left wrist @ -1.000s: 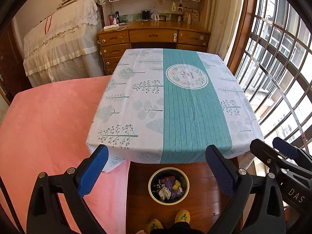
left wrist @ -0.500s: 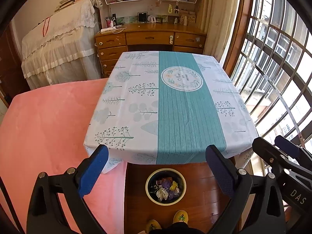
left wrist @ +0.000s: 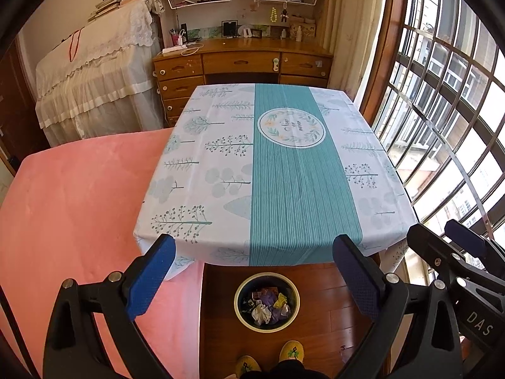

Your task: Collect trash

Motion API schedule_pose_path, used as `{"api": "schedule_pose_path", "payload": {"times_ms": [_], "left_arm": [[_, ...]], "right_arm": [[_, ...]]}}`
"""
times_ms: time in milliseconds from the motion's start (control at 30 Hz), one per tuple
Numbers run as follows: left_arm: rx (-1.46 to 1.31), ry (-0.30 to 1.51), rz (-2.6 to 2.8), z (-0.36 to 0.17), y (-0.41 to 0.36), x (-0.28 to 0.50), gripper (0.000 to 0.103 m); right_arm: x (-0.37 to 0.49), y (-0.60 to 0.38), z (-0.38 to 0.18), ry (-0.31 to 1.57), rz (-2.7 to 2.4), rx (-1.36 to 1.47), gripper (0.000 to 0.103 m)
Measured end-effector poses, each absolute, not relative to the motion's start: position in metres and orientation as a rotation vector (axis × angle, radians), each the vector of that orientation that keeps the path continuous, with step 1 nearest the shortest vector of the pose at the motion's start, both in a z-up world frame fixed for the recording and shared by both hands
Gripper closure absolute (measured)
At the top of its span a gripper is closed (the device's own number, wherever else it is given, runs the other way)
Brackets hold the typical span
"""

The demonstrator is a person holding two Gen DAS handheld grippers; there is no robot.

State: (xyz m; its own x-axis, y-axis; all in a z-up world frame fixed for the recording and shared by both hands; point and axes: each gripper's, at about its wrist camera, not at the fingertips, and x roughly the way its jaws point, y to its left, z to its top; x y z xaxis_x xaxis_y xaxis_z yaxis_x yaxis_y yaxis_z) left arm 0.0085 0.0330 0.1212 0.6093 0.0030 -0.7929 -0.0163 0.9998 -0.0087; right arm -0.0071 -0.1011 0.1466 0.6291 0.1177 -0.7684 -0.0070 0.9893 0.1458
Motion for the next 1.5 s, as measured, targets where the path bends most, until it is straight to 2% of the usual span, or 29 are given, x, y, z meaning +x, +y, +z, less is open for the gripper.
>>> {"api": "schedule_pose_path", "payload": {"times_ms": [1500], "left_arm": [[0.012,0.976,0.076,0.105,0.009,0.024,0.004]], "right_arm": [[0.015,-0.128,0.121,0.952,0.108,0.147,0.027]]}}
